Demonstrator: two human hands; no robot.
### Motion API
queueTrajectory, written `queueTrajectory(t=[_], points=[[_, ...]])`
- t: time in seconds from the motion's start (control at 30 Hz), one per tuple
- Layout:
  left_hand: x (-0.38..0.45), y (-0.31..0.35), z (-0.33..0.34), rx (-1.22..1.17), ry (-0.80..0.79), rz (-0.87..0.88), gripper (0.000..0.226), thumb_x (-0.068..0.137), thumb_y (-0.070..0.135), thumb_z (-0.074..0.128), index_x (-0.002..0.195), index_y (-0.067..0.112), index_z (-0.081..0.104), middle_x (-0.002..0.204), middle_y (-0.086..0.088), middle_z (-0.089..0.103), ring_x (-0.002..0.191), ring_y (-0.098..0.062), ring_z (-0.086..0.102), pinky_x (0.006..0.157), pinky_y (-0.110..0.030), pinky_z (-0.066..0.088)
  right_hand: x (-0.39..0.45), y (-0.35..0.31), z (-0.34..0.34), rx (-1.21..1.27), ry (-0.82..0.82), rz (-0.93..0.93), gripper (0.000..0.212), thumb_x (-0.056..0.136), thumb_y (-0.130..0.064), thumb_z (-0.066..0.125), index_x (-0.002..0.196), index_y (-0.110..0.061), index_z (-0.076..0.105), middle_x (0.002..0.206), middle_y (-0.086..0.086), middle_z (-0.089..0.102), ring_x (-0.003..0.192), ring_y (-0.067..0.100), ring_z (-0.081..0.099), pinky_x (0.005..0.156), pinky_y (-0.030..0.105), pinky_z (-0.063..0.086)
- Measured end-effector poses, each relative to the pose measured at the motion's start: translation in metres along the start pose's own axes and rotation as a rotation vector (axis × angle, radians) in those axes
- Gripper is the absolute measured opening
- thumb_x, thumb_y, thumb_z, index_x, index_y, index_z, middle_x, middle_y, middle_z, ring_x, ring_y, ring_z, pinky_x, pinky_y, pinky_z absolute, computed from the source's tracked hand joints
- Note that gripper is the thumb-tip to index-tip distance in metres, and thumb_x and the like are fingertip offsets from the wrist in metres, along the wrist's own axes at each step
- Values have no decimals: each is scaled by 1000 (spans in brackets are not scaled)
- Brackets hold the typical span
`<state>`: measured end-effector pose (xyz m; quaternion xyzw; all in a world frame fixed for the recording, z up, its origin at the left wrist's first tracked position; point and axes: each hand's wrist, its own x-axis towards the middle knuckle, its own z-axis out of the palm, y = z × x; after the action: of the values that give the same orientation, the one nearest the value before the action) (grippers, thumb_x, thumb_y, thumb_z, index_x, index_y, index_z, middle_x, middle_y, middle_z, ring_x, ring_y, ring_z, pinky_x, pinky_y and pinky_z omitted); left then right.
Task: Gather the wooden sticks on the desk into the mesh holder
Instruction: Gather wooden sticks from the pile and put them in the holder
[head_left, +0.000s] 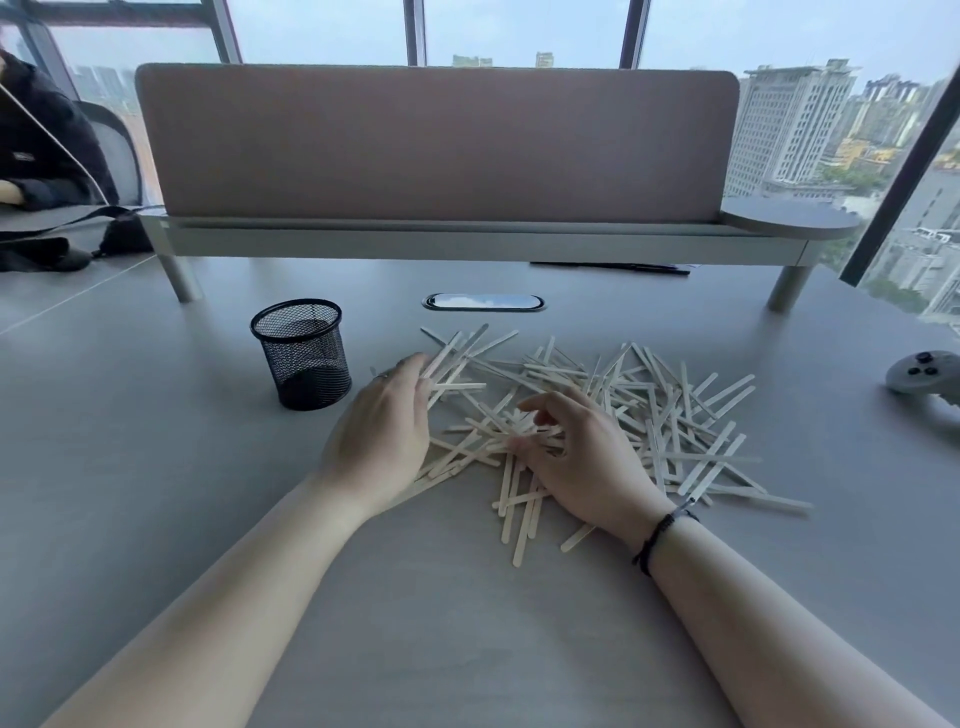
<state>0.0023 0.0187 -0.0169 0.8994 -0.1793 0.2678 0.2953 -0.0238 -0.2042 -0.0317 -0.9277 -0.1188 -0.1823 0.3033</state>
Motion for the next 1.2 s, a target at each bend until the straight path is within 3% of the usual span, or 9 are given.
queueTrajectory(t=[0.1, 0.17, 0.27, 0.37, 0.57, 0.7, 0.8, 1.0, 1.2], points=[[1, 7, -10, -148, 43, 33, 25, 107, 17, 40, 121, 9, 59, 77, 6, 56, 68, -17, 58, 64, -28, 40, 0, 0, 0, -2, -3, 6, 36, 86, -47, 65, 117, -31, 63, 109, -13, 58, 100, 8, 58, 85, 35, 52], [2, 12, -14, -248, 95, 9, 22, 106, 18, 40, 115, 11, 59, 67, 9, 48, 58, -8, 48, 57, -25, 39, 0, 0, 0, -6, -9, 8, 36, 86, -48, 65, 118, -31, 62, 109, -12, 57, 101, 8, 58, 86, 34, 51], [4, 17, -16, -469, 188, -89, 29, 104, 34, 38, 114, 21, 61, 62, 9, 44, 54, -13, 41, 53, -32, 37, -2, -2, -2, -9, -15, 13, 36, 86, -47, 66, 118, -32, 62, 107, -13, 57, 98, 6, 56, 86, 31, 50], [8, 16, -18, -705, 330, -232, 32, 96, 54, 36, 95, 31, 58, 54, 13, 40, 47, -14, 33, 50, -27, 29, -3, -3, -3, -7, -25, 17, 35, 86, -46, 67, 118, -32, 63, 106, -14, 56, 94, 3, 54, 84, 27, 48], [11, 19, -23, -865, 423, -318, 37, 108, 38, 33, 77, 18, 40, 45, 15, 34, 35, -6, 29, 40, -17, 25, -2, -4, -2, -3, -29, 22, 35, 84, -45, 69, 116, -31, 65, 103, -13, 56, 97, 8, 56, 82, 23, 42], [10, 20, -25, -839, 384, -245, 44, 98, 55, 45, 61, 34, 35, 42, 14, 33, 32, -7, 28, 44, -18, 24, -3, -4, -3, -8, -47, 25, 37, 84, -49, 68, 116, -31, 66, 105, -13, 56, 100, 10, 56, 85, 27, 45], [10, 20, -24, -888, 367, -277, 50, 93, 61, 50, 60, 29, 32, 42, 10, 33, 33, -10, 26, 41, -17, 24, -3, -5, -3, -25, -81, 25, 42, 82, -55, 67, 117, -33, 65, 109, -14, 56, 104, 11, 56, 88, 30, 47], [5, 15, -19, -879, 378, -252, 34, 94, 45, 60, 78, 19, 45, 42, 3, 37, 34, -18, 30, 37, -19, 28, -7, -11, -9, -110, -196, -16, 64, 71, -74, 64, 125, -41, 57, 122, -16, 53, 117, 9, 50, 95, 30, 42], [5, 12, -24, -788, 472, -199, 34, 95, 42, 61, 84, 10, 53, 38, 1, 45, 29, -22, 42, 37, -28, 37, -7, -5, -37, -260, -110, 2, 89, 59, -89, 57, 136, -47, 44, 143, -15, 44, 132, 10, 33, 110, 33, 26]])
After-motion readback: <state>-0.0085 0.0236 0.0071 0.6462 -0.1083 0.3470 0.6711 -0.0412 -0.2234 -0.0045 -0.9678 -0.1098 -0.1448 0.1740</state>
